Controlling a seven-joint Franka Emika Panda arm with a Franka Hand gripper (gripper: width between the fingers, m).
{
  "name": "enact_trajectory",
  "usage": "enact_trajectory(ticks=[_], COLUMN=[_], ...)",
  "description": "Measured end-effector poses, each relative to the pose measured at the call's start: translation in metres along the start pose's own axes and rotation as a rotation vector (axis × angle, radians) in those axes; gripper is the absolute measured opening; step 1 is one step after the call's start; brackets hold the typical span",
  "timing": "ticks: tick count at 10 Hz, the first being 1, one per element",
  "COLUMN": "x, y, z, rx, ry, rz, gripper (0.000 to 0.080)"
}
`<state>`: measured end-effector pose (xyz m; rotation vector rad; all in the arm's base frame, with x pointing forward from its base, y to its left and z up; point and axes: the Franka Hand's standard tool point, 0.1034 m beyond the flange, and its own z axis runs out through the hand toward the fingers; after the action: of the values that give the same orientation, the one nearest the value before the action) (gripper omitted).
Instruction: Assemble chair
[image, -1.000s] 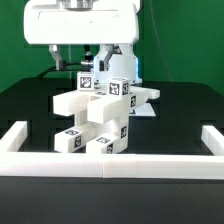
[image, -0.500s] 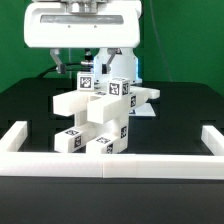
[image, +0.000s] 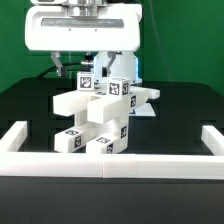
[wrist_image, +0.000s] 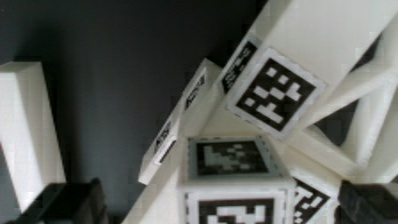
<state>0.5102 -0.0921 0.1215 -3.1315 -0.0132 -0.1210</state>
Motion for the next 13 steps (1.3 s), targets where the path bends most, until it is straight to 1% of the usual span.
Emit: enact_trajectory(ticks=[1,2,3,4,6,7,11,13], x=[-0.0001,-0.0002,-0.0002,-0.0002,-0.0002,-0.0002,0.0,0.0006], y=[0.0008,0.0008,0.0008,0.0008,0.0007,0.0005,-0.0002,-0.0023], z=[-0.0001,-0.0001,-0.0001,-0.0001,0.0,0.0,0.0006,0.0006], rx=[0.0,0.0,0.0,0.0,0.001,0.001,0.0,0.0], ry=[0.0,0.0,0.0,0.0,0.0,0.0,0.001,0.002], rz=[0.002,0.002,0.008,0.035,0.06,0.165,0.451,0.703], gripper=[0.0506,0.0506,0.0366,0.0285,0.0285,0.0285,0.0285,0.0287])
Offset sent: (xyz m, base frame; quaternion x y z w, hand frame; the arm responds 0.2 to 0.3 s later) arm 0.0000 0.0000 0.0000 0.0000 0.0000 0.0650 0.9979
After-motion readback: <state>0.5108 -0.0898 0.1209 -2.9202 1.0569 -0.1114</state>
